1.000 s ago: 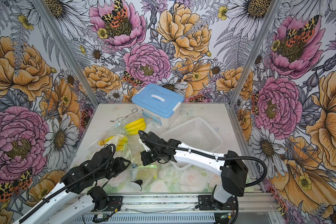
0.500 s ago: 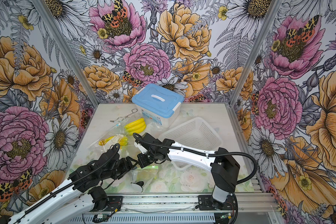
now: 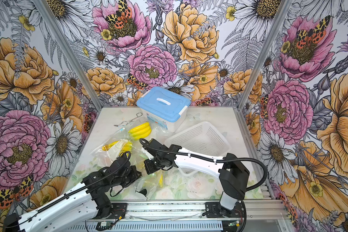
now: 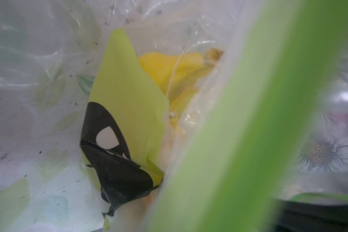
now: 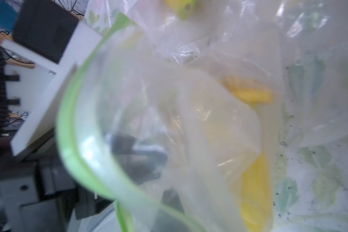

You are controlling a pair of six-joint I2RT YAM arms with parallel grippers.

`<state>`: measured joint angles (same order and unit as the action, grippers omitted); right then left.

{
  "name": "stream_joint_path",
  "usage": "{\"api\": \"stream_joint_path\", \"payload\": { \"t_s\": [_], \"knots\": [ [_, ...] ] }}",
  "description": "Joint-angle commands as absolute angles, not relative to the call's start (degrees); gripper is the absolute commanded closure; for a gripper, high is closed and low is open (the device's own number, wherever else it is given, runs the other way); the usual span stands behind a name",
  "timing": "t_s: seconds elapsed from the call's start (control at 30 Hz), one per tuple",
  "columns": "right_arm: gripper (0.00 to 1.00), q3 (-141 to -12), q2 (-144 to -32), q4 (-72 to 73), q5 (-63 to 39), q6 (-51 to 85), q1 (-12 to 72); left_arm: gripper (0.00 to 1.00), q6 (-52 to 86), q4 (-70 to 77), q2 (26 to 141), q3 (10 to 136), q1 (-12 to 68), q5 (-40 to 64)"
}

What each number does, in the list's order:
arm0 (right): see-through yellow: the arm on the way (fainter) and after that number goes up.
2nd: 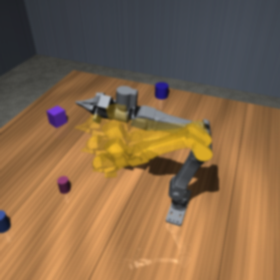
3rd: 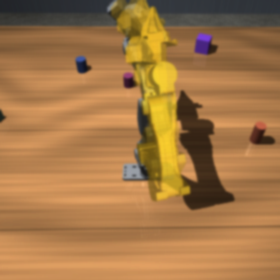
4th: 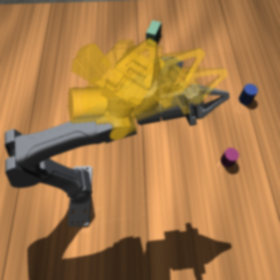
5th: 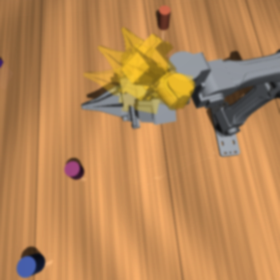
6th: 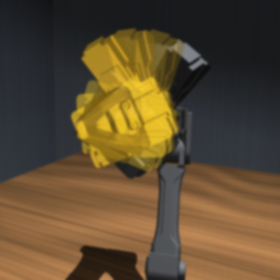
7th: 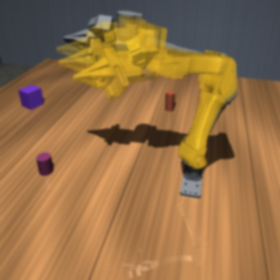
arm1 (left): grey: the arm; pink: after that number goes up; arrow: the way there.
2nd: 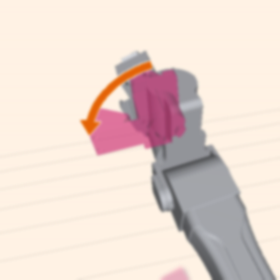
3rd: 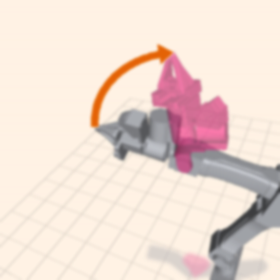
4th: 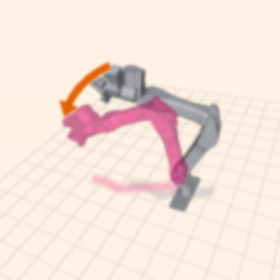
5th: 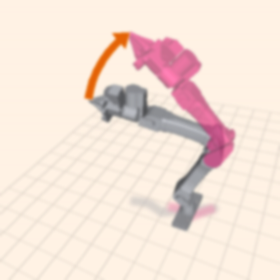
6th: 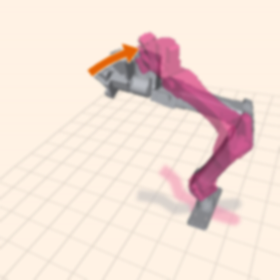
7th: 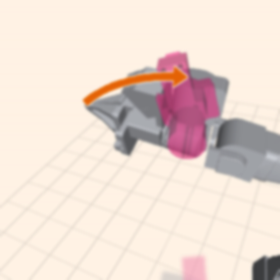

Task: Open the zip-top bag and take out the banana
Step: Adjust the zipper food storage bag at the center of the board.

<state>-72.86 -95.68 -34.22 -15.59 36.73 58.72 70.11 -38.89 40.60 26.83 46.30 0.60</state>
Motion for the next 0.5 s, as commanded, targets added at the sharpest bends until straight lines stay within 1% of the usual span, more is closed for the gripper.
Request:
{"api": "stream_joint_path", "payload": {
  "t_s": [0.0,0.13,0.27,0.37,0.47],
  "knots": [
    [1.0,-70.8,-94.5,-36.8,-9.1,38.4,56.7,1.0,70.0,-37.1,41.1,25.3,46.9,-0.5],
    [1.0,-69.6,-95.0,-37.4,-6.1,39.5,56.5,1.0,69.8,-33.1,44.0,25.0,47.1,-1.9],
    [1.0,-69.6,-95.5,-36.6,-1.1,39.6,55.7,1.0,68.6,-25.7,48.9,24.8,46.6,-3.2],
    [1.0,-71.4,-97.0,-33.5,0.3,37.8,53.8,1.0,66.5,-18.9,53.2,24.2,44.4,-2.2],
    [1.0,-73.0,-99.2,-27.8,-0.2,36.7,50.6,1.0,62.7,-13.6,57.5,24.2,39.8,-0.1]
  ]
}}
